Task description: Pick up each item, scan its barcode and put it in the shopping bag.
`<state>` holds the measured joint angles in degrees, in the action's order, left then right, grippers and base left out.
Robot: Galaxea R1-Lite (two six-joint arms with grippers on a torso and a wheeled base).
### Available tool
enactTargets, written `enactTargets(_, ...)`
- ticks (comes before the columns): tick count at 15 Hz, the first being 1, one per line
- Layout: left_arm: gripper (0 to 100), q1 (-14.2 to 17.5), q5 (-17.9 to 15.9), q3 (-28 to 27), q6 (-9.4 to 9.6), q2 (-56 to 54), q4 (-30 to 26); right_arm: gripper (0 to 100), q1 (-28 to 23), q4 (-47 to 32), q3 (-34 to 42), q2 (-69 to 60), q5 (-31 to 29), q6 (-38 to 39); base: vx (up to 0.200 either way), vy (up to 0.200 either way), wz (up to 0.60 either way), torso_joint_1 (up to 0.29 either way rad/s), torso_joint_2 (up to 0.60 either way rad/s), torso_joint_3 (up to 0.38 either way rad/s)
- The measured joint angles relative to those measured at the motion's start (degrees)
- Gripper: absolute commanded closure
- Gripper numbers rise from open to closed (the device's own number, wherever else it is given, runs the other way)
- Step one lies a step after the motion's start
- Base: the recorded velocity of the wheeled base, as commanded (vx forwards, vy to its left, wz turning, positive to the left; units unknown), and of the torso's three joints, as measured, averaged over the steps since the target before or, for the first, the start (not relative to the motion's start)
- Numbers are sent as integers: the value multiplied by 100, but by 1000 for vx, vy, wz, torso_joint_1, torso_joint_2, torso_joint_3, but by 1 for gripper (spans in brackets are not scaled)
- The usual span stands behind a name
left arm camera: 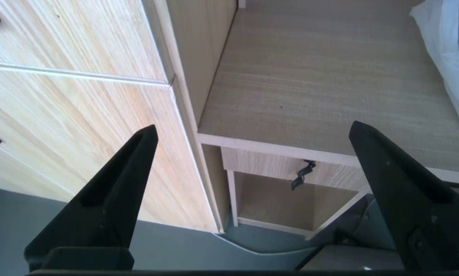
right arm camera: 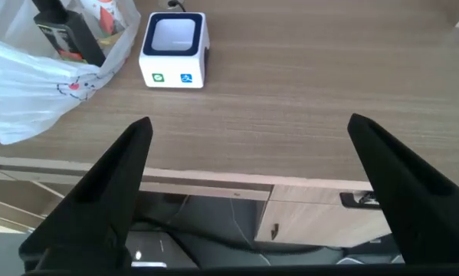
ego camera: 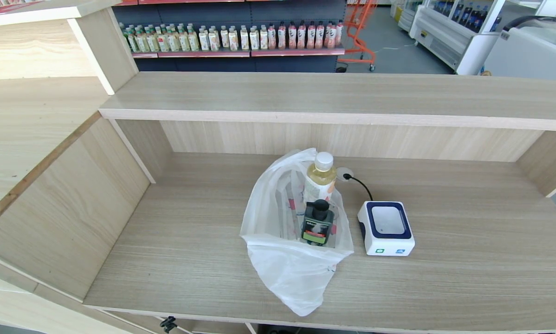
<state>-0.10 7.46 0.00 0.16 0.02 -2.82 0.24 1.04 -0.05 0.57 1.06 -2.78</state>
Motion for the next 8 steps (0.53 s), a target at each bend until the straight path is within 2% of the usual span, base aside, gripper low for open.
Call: enactTargets(8, 0, 0, -2, 0, 2, 0, 0, 100, -11, -22, 5, -82, -2, 139, 0, 0, 0, 0, 0, 0)
